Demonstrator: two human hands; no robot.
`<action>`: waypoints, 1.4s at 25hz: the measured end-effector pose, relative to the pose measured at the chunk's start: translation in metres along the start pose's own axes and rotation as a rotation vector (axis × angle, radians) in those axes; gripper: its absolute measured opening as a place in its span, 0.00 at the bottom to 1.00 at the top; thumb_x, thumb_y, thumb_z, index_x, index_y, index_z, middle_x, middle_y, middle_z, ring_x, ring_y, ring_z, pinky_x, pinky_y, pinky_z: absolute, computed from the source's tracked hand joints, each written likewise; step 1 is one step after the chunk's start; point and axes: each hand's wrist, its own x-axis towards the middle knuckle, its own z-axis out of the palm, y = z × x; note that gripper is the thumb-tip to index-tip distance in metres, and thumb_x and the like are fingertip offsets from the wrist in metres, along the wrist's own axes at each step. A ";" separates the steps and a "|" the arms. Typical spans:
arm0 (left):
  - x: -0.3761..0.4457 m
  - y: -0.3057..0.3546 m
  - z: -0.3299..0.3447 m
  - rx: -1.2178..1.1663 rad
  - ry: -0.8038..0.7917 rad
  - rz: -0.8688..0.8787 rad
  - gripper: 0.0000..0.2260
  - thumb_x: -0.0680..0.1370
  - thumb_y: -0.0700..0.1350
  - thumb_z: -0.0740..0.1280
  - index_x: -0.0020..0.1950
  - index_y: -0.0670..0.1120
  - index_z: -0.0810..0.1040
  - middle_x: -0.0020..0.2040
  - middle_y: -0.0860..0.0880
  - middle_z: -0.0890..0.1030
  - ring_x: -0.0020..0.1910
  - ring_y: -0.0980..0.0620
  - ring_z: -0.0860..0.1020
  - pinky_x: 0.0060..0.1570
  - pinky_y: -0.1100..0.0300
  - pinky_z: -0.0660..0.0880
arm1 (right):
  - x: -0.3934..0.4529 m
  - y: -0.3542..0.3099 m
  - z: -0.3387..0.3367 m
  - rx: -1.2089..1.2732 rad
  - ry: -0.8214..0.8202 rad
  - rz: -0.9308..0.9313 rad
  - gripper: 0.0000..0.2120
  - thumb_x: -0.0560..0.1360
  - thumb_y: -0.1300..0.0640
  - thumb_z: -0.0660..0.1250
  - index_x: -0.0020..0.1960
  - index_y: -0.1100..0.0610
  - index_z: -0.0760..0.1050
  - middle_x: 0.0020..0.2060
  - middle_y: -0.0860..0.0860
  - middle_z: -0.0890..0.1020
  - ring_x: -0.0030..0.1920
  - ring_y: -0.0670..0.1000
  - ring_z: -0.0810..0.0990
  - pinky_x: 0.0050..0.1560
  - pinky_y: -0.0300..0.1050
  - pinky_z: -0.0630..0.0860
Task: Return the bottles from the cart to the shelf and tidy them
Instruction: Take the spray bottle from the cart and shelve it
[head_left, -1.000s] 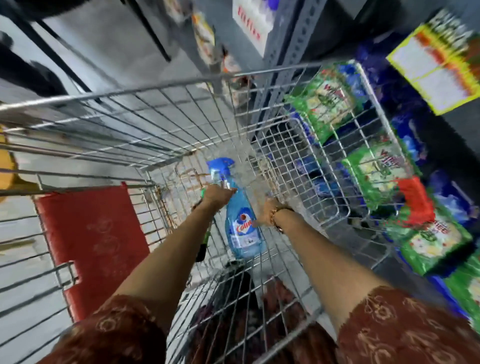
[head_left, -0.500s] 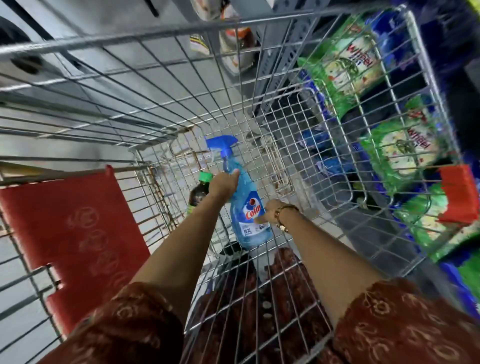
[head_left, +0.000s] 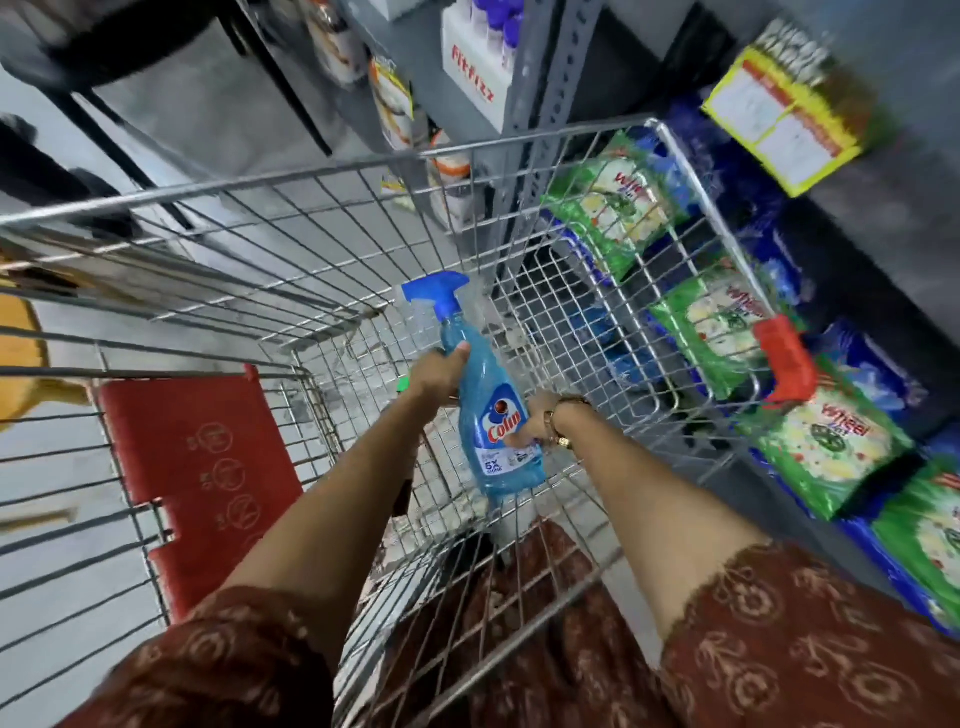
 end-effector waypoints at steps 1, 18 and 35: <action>-0.011 0.009 -0.001 -0.007 0.004 0.040 0.20 0.79 0.52 0.59 0.59 0.36 0.73 0.57 0.36 0.79 0.49 0.40 0.80 0.47 0.49 0.79 | -0.013 0.001 -0.007 -0.002 0.026 -0.032 0.35 0.67 0.43 0.72 0.67 0.60 0.68 0.64 0.58 0.76 0.62 0.59 0.75 0.64 0.56 0.73; -0.307 0.166 0.064 -0.037 0.031 0.876 0.12 0.72 0.55 0.68 0.36 0.49 0.70 0.37 0.50 0.76 0.37 0.49 0.74 0.34 0.61 0.72 | -0.325 0.107 -0.025 0.426 0.893 -0.643 0.20 0.71 0.62 0.71 0.61 0.66 0.72 0.59 0.62 0.79 0.58 0.55 0.78 0.57 0.39 0.75; -0.356 0.231 0.160 0.083 -0.160 1.043 0.17 0.73 0.58 0.65 0.52 0.47 0.73 0.54 0.45 0.78 0.48 0.48 0.75 0.47 0.56 0.71 | -0.369 0.189 -0.053 0.710 1.185 -0.480 0.21 0.70 0.51 0.72 0.57 0.59 0.70 0.57 0.59 0.80 0.56 0.59 0.78 0.60 0.58 0.74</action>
